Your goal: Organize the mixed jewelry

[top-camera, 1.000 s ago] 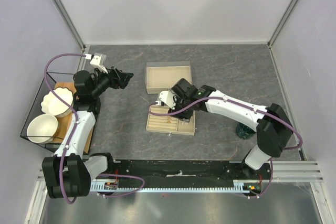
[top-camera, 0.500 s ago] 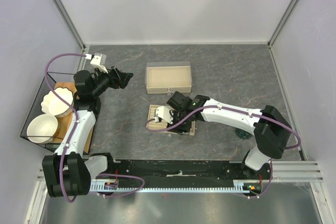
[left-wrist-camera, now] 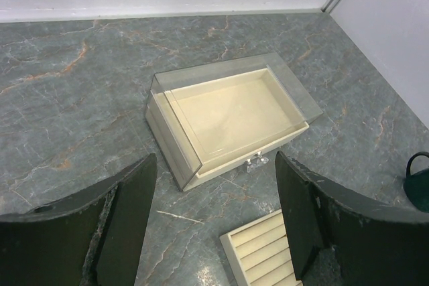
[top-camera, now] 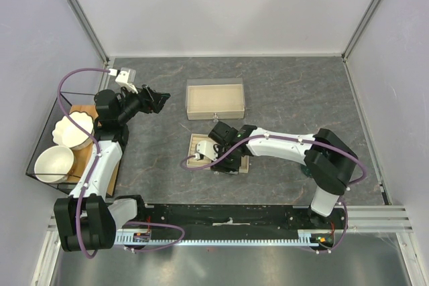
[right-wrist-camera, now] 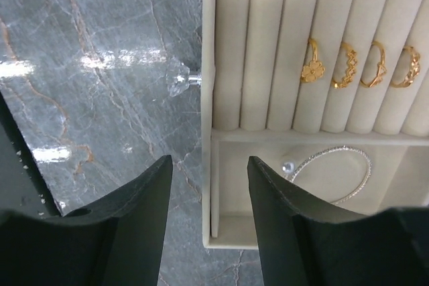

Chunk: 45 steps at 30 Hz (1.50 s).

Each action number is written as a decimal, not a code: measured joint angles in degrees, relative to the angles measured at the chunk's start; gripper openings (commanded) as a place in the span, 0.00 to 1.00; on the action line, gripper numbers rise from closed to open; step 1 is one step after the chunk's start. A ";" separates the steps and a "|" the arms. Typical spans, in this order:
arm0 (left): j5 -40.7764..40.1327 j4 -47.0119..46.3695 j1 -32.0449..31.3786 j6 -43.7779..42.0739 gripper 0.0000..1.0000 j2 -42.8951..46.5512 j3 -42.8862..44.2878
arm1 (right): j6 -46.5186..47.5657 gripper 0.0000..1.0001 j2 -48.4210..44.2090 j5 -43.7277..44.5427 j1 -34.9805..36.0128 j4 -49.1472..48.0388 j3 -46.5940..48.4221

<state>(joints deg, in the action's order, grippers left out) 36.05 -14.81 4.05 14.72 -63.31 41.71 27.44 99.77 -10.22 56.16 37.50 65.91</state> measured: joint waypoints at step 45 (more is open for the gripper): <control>12.92 28.96 -3.63 -13.29 0.80 -47.34 62.53 | 3.85 0.00 -1.57 9.40 1.51 6.75 11.82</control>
<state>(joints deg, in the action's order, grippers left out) 48.97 14.15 0.43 1.43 -110.65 104.25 31.29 98.19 -0.82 57.67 44.25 77.73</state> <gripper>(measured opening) 0.791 0.022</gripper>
